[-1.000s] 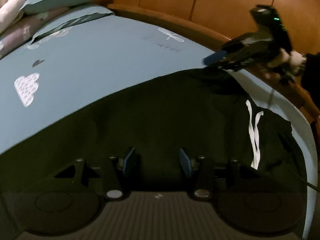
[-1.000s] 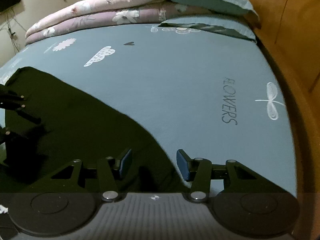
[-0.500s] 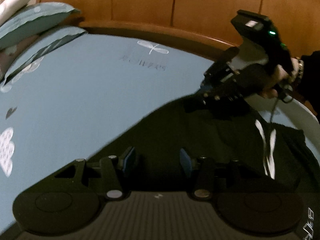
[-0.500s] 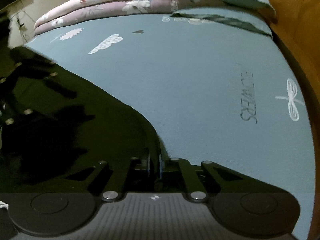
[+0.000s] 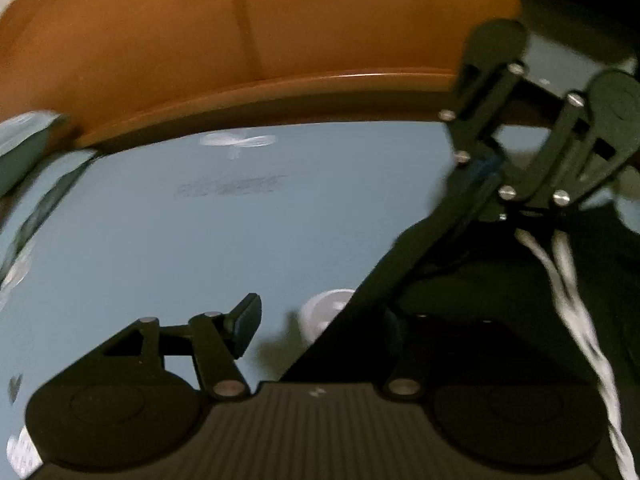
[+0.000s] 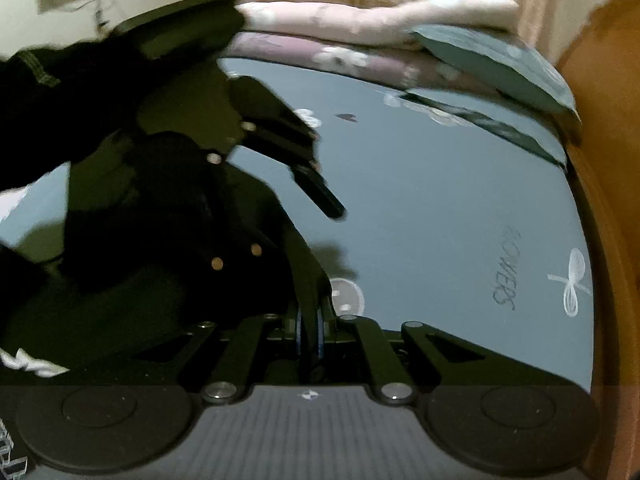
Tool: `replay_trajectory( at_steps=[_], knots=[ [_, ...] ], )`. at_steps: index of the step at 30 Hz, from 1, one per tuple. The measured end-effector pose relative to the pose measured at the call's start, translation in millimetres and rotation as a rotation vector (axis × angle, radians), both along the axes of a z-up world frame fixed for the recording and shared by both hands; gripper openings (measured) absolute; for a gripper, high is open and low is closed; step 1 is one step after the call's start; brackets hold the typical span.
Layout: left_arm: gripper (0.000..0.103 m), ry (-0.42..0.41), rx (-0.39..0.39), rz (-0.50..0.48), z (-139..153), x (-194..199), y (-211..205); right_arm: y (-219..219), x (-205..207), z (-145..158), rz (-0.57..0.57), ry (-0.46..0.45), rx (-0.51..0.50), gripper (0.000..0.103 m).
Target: Fold clothes
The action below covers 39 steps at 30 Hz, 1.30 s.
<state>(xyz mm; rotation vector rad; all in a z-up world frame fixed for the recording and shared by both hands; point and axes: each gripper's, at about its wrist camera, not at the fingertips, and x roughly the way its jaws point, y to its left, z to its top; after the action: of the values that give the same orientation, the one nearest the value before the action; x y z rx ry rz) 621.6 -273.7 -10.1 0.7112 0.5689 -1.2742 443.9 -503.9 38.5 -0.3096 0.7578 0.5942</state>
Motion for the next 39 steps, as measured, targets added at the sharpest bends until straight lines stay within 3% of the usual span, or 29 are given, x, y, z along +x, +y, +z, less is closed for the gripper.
replay_trajectory(
  at_steps=[3, 6, 9, 10, 13, 19, 20, 21, 22, 23, 27, 29, 35, 39],
  knots=[
    [0.057, -0.032, 0.036, -0.078, -1, -11, -1, 11, -9, 3, 0.044, -0.007, -0.035, 0.008],
    [0.013, -0.001, 0.041, -0.101, -2, -17, 0, 17, -11, 1, 0.055, -0.009, -0.066, 0.008],
    [0.006, -0.032, 0.035, -0.108, -2, -26, 4, 23, -11, -2, 0.057, -0.028, -0.109, 0.011],
    [0.004, -0.042, 0.034, -0.108, -2, -29, 5, 25, -11, -2, 0.055, -0.043, -0.131, 0.021],
    [0.004, -0.059, 0.026, -0.113, -2, -35, 9, 32, -13, -3, 0.056, -0.097, -0.226, 0.049],
    [0.004, -0.100, 0.023, -0.149, 4, -49, 12, 49, 8, -21, 0.125, -0.061, -0.347, 0.053],
    [0.004, -0.106, 0.025, -0.156, 4, -51, 11, 54, 11, -26, 0.143, -0.051, -0.365, 0.052],
    [0.004, -0.111, 0.027, -0.162, 5, -53, 11, 57, 13, -29, 0.163, -0.031, -0.372, 0.044],
    [0.005, -0.117, 0.027, -0.162, 5, -54, 12, 59, 14, -31, 0.169, -0.024, -0.373, 0.022],
    [0.013, -0.130, 0.022, -0.155, 5, -56, 13, 61, 14, -31, 0.165, -0.025, -0.380, 0.013],
    [0.021, -0.176, 0.047, -0.164, 3, -62, 20, 57, 14, -25, 0.138, -0.032, -0.363, 0.011],
    [0.033, -0.220, 0.071, -0.167, 0, -63, 26, 56, 14, -22, 0.129, -0.033, -0.360, 0.011],
    [0.034, -0.219, 0.160, -0.059, -10, -39, 59, 55, 16, -14, 0.113, -0.039, -0.345, 0.011],
    [0.034, -0.175, 0.232, 0.030, -20, -22, 96, 57, 16, -12, 0.101, -0.041, -0.341, 0.011]
  ],
)
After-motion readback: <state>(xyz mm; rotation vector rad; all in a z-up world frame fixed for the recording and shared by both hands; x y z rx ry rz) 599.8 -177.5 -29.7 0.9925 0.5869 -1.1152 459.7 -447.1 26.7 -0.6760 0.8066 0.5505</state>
